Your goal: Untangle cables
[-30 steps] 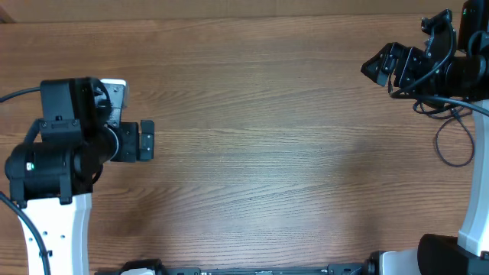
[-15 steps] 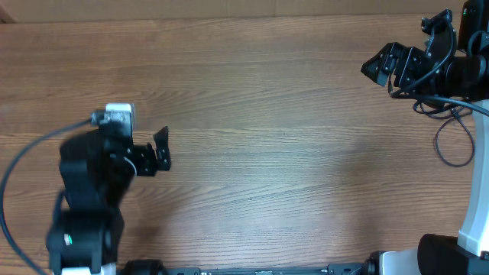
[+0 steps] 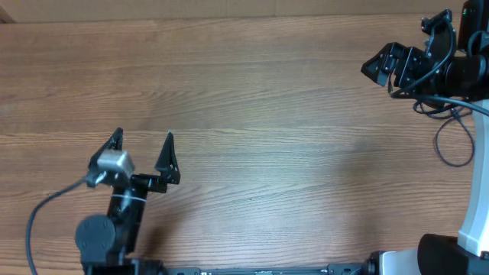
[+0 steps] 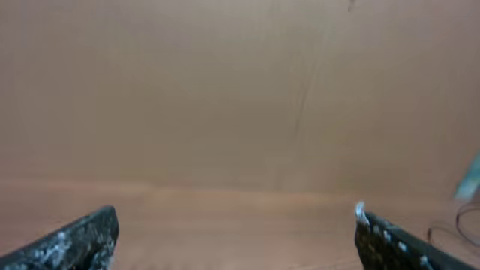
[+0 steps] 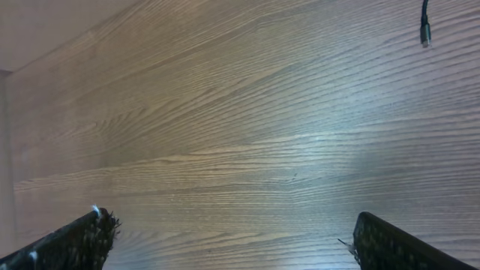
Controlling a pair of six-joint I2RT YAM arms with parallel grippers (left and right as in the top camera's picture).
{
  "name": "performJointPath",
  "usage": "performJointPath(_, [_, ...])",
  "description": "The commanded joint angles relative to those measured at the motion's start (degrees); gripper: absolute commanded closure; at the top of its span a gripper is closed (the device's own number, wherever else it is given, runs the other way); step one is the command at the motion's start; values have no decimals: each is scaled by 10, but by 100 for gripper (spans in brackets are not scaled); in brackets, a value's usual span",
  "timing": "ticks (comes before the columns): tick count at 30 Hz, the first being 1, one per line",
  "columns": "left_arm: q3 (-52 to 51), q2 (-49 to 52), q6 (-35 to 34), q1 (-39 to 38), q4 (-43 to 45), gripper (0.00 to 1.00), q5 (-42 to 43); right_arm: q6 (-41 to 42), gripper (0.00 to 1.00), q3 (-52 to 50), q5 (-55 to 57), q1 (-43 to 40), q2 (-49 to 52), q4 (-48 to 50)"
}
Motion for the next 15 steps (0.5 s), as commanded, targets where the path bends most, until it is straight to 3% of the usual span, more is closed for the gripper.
performJointPath(1, [-72, -48, -50, -3, 64, 0, 5, -1, 0, 3, -3, 0, -3, 2])
performJointPath(4, [-112, -77, -50, -3, 99, 0, 2, -1, 0, 3, -3, 0, -3, 2])
performJointPath(10, [-230, -137, -50, -2, 276, 0, -20, -1, 0, 3, -3, 0, -3, 2])
performJointPath(15, [-228, -184, -45, 6, 198, 0, -41, -1, 0, 3, -3, 0, -3, 2])
